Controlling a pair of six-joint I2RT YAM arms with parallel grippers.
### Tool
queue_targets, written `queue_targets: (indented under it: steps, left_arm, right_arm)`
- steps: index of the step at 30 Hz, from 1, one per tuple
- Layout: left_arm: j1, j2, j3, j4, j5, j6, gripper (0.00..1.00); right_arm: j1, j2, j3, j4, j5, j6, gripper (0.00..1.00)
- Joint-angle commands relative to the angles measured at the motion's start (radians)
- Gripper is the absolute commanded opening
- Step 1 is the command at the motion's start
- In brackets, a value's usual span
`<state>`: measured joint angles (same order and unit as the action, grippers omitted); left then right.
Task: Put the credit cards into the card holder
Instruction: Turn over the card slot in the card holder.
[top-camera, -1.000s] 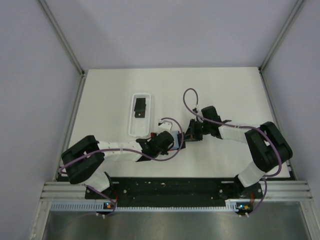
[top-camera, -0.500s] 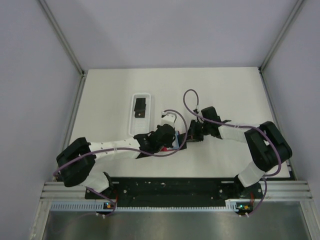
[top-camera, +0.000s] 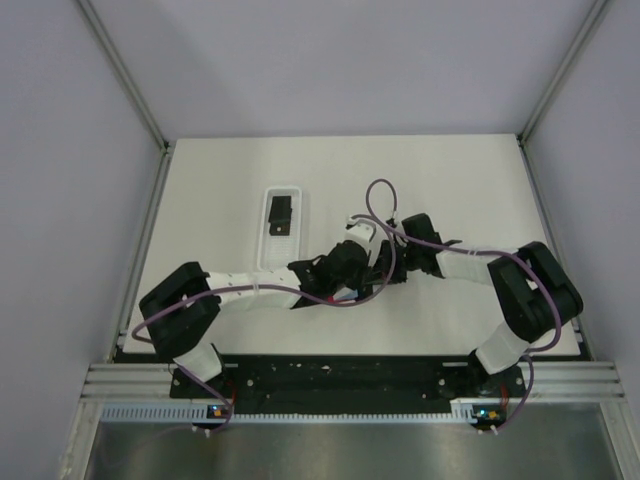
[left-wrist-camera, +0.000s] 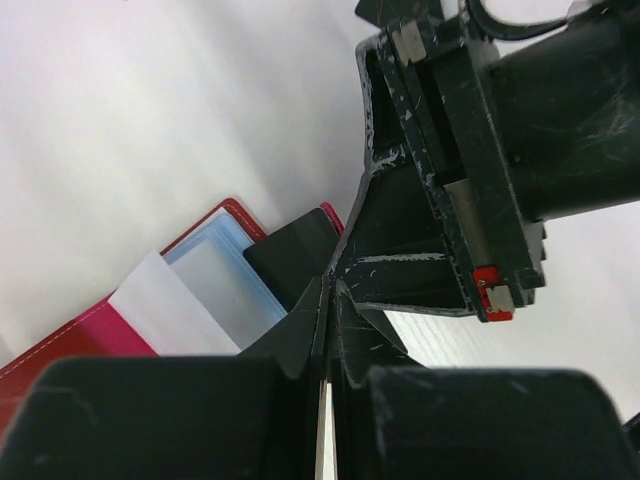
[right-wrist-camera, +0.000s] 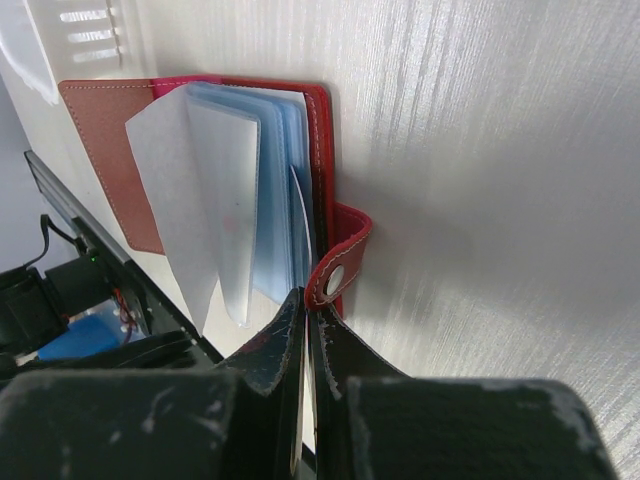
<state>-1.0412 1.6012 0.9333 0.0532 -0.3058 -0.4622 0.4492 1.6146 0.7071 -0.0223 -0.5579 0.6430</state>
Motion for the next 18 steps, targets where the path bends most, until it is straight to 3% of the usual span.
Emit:
queue_targets:
  steps: [1,18]
  left_arm:
    - [0.001,0.055,0.047,0.037,0.036,0.027,0.0]
    - [0.043,0.077,-0.08,0.03,0.01,-0.01,0.0]
  right_arm:
    - [-0.004,0.028,-0.006,-0.014,0.047,-0.034,0.0]
    - [-0.004,0.03,-0.005,-0.03,0.062,-0.046,0.0]
